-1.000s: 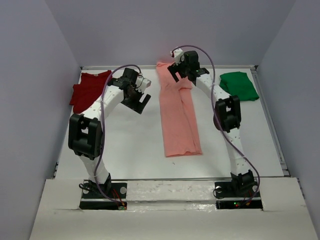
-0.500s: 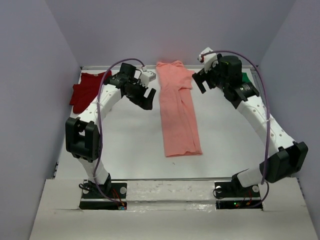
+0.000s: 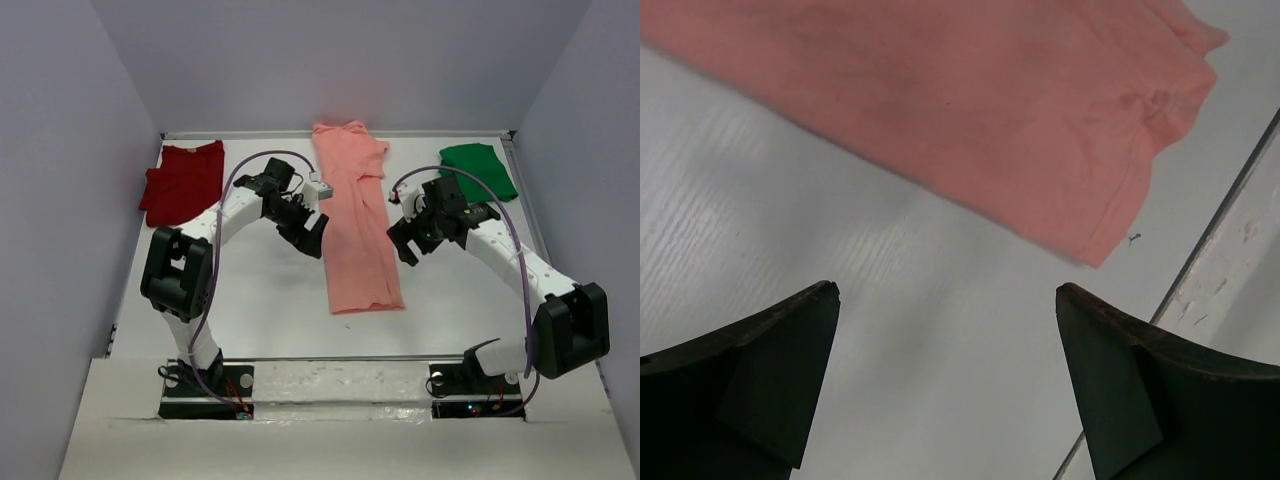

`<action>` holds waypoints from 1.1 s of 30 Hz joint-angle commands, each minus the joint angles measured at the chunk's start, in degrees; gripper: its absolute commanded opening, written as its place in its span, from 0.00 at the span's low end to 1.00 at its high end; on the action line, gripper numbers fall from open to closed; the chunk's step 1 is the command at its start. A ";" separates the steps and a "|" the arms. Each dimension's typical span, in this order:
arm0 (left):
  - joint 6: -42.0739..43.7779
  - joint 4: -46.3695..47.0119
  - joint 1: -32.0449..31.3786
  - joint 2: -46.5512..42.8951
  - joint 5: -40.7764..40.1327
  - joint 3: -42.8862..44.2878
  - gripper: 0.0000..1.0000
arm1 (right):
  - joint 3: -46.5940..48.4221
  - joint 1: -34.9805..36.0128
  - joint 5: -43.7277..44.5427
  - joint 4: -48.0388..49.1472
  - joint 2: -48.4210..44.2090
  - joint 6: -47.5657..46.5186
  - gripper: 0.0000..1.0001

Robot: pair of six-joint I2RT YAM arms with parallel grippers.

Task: Fold and stack the t-shirts
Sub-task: Rotate the tshirt 90 degrees

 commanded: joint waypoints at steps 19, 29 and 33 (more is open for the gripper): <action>-0.04 7.60 -12.80 19.75 1.18 19.91 0.99 | -0.39 -7.46 4.48 -4.55 -5.33 -3.14 0.92; -0.30 8.57 -12.62 23.09 -4.17 19.12 0.99 | 1.20 -7.99 3.95 -5.61 -4.89 -3.40 0.92; -1.27 7.42 -12.53 25.64 -6.55 21.84 0.99 | 1.11 -7.99 4.39 -5.70 -5.77 -3.40 0.92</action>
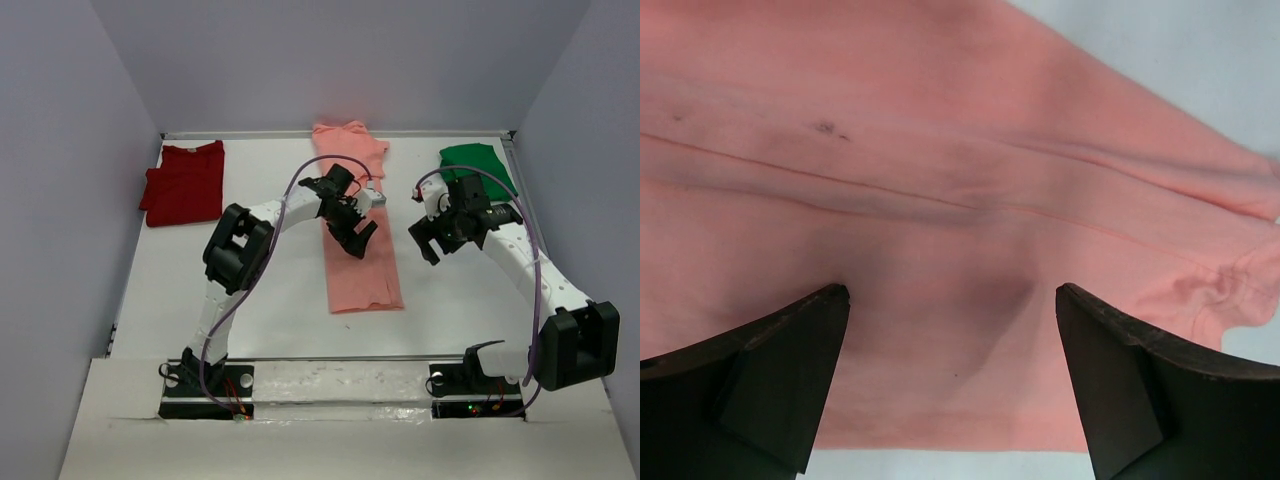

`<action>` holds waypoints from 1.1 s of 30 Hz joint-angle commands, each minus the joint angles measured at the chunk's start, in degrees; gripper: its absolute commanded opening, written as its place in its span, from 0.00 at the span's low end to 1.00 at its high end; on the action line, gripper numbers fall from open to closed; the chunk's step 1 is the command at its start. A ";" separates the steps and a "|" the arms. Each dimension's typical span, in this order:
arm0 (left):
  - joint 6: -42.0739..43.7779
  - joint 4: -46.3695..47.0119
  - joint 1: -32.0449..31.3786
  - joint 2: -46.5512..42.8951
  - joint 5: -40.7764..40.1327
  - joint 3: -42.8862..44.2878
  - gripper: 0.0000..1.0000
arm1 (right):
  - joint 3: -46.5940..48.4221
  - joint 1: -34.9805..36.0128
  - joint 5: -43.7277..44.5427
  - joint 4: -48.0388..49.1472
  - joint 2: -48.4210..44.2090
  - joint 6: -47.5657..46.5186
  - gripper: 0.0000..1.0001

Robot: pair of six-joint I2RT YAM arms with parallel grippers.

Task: Fold and stack the t-shirts
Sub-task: Rotate the tshirt 90 degrees

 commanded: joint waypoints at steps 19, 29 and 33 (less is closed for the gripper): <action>-5.09 -5.17 1.28 6.85 -14.34 8.34 0.99 | 3.92 -0.41 0.22 -1.09 -1.68 -1.73 0.92; -5.00 -9.74 1.81 5.10 -7.95 7.64 0.99 | 4.44 -0.41 0.13 -1.00 -1.77 -1.90 0.92; -2.64 -13.08 1.90 -0.07 -3.20 6.59 0.99 | 5.06 -0.41 -3.56 -1.61 -0.28 -2.08 0.91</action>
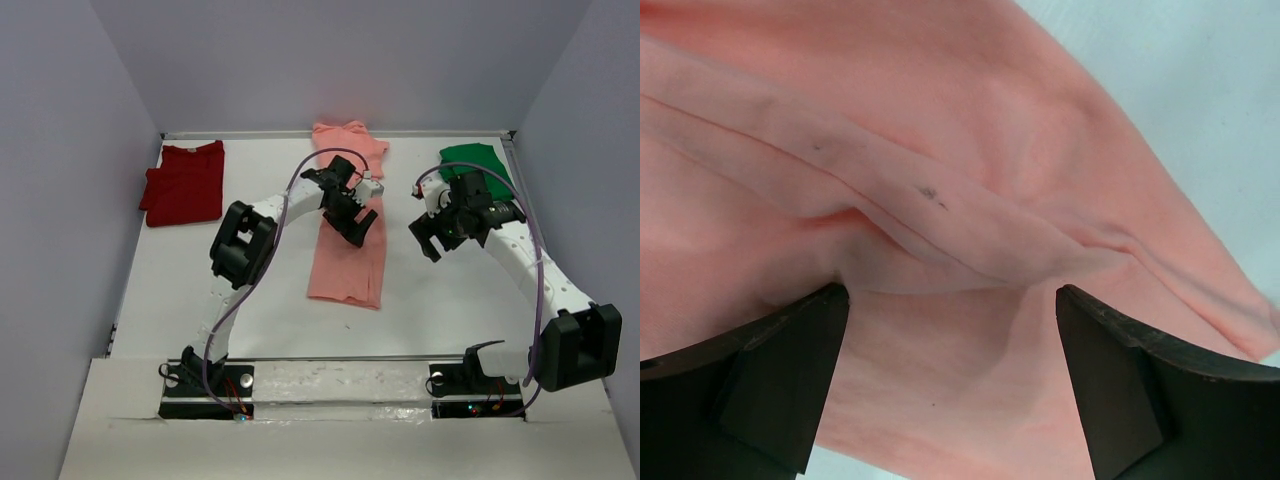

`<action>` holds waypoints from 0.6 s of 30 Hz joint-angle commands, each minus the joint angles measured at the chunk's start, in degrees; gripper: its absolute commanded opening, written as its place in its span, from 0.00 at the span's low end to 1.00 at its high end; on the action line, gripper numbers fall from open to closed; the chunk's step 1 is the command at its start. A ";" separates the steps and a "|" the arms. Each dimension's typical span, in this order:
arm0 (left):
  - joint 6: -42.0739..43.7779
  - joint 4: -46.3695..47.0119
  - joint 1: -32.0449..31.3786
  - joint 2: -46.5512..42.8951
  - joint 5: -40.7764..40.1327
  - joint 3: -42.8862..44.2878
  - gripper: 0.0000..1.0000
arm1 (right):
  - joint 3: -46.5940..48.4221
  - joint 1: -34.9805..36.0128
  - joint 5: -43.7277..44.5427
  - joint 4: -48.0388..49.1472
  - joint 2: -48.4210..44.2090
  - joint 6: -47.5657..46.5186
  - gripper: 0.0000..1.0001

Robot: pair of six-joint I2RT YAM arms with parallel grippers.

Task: Fold and stack the t-shirts
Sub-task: Rotate the tshirt 90 degrees, then grab the bottom of the folded rectangular tshirt with both arms

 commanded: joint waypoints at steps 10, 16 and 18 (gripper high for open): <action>4.95 -11.93 2.85 -22.54 10.83 -3.78 0.99 | 9.21 -0.41 -12.12 -4.95 7.34 -1.12 0.91; 6.00 -16.33 4.43 -23.25 8.99 -9.48 0.99 | 14.05 -0.41 -23.81 -14.44 17.00 -3.05 0.91; 6.18 -16.42 4.43 -23.86 7.93 -14.38 0.99 | 12.75 -0.41 -26.54 -16.21 19.02 -3.84 0.94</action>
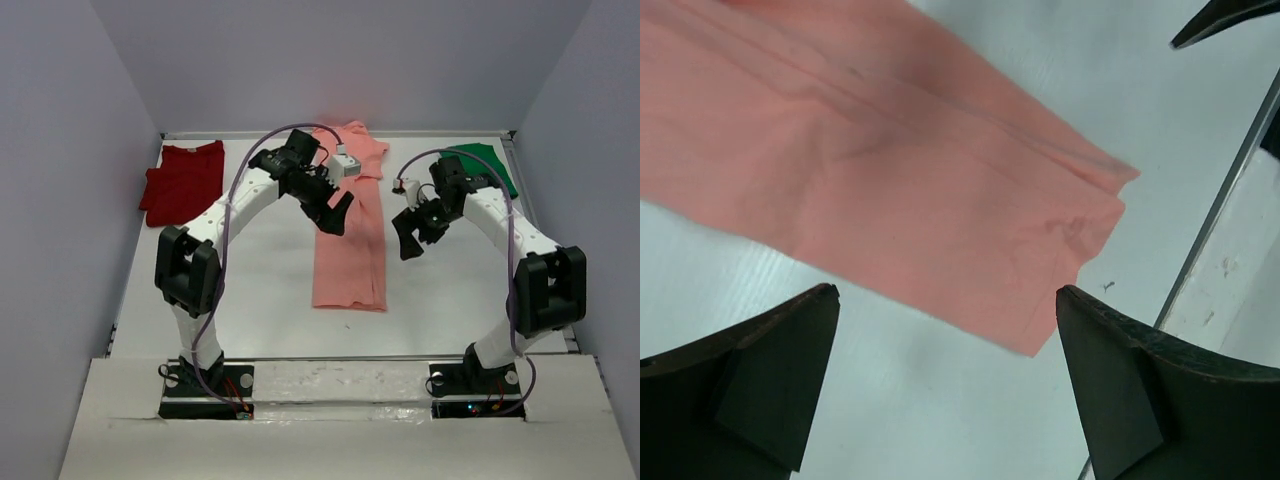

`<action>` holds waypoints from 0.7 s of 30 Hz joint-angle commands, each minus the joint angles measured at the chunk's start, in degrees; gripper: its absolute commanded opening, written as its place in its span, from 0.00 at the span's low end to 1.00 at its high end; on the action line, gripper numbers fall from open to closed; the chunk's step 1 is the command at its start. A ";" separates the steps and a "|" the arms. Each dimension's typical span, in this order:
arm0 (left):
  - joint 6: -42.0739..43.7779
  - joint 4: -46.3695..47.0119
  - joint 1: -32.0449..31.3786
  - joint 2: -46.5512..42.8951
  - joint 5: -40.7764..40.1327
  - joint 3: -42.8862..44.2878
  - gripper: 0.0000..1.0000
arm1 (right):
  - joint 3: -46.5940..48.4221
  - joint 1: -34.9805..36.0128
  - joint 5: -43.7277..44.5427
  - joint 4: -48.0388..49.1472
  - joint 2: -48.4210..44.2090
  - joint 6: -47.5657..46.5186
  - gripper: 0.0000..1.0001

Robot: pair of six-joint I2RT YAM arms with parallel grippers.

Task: Fold and stack the t-shirts
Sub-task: Grab the bottom of the folded rectangular tshirt with both arms

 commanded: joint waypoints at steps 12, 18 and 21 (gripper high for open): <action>1.55 5.91 0.63 -5.16 -9.91 -28.02 0.99 | -7.22 -0.41 -19.32 -10.02 11.14 -3.96 1.00; 1.20 8.65 1.77 -4.37 -1.84 -30.05 0.99 | -6.87 -0.41 -20.64 -8.62 15.45 -3.61 1.00; 0.23 11.56 1.69 -4.90 1.95 -30.40 0.99 | -6.17 -0.41 -21.17 -7.56 17.21 -2.82 1.00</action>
